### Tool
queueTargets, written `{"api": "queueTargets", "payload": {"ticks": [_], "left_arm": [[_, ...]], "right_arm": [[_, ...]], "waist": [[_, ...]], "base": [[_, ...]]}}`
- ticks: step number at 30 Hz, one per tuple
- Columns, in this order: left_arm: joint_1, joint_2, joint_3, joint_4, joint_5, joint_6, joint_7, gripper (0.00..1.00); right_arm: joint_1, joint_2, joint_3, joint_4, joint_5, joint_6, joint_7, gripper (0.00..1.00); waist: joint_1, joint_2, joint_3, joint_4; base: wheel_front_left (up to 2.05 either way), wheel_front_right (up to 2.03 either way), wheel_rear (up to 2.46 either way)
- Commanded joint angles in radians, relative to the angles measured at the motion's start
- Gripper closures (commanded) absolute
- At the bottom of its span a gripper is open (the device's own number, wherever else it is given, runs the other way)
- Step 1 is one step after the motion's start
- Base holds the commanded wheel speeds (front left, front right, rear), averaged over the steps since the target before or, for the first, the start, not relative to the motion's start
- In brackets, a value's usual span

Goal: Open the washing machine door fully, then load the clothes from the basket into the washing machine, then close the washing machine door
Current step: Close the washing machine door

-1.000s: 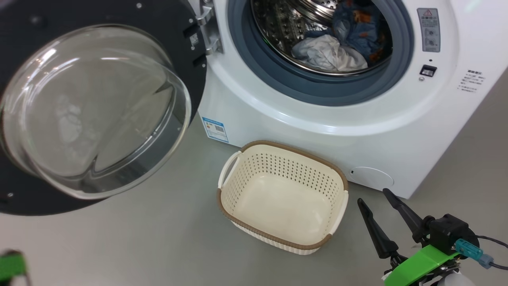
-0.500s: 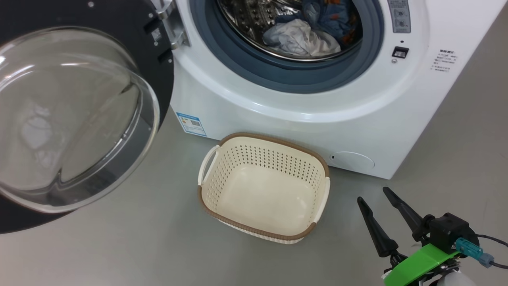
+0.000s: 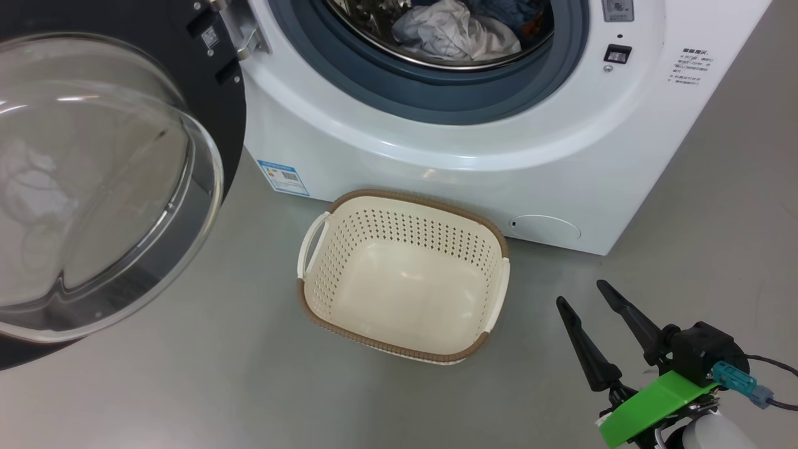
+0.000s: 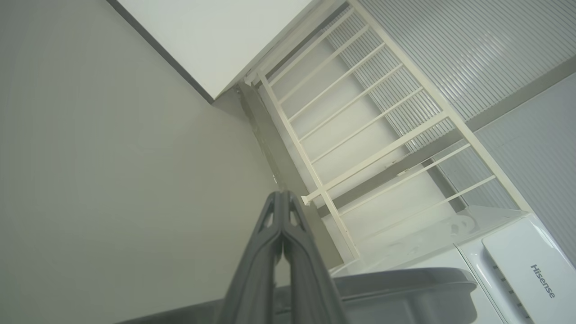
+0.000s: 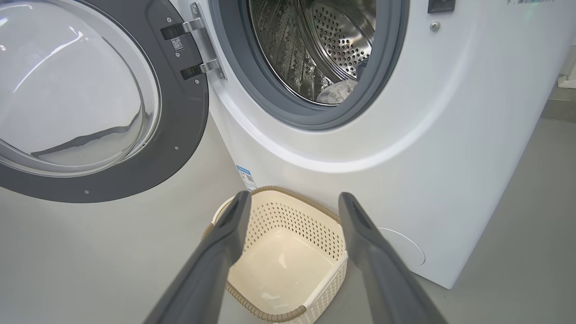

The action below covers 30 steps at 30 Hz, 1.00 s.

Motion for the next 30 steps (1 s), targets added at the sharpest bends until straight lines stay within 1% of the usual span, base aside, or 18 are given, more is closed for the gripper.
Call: {"api": "queueTargets", "payload": {"ticks": [1,7,16,23,30], "left_arm": [[-0.030,0.095,0.002,0.007,-0.011,-0.003,0.054,1.00],[-0.068,0.113,-0.042,0.075,-0.028,0.019,0.200,1.00],[-0.073,0.099,-0.071,0.092,-0.037,0.039,0.288,1.00],[-0.051,0.077,-0.103,0.055,-0.051,0.030,0.391,1.00],[-0.007,0.061,-0.137,-0.034,-0.059,0.019,0.485,1.00]], "right_arm": [[-0.016,-0.006,0.022,-0.021,-0.004,0.003,-0.005,0.00],[-0.030,-0.010,0.031,-0.020,-0.006,0.003,-0.005,0.00],[-0.041,-0.017,0.037,-0.019,-0.004,0.003,-0.005,0.00],[-0.044,-0.017,0.029,-0.015,-0.006,0.003,-0.005,0.00],[-0.040,-0.011,0.022,-0.015,-0.006,0.003,-0.005,0.00]], "waist": [[0.0000,-0.0001,0.004,0.004],[0.0000,-0.0001,0.016,0.007],[0.0000,-0.0001,0.022,0.003],[0.0000,-0.0001,0.021,0.005],[0.0000,-0.0001,0.007,0.017]], "base": [[0.00,0.00,0.00],[0.00,0.00,0.00],[0.00,0.00,0.00],[0.00,0.00,0.00],[0.00,0.00,0.00]]}}
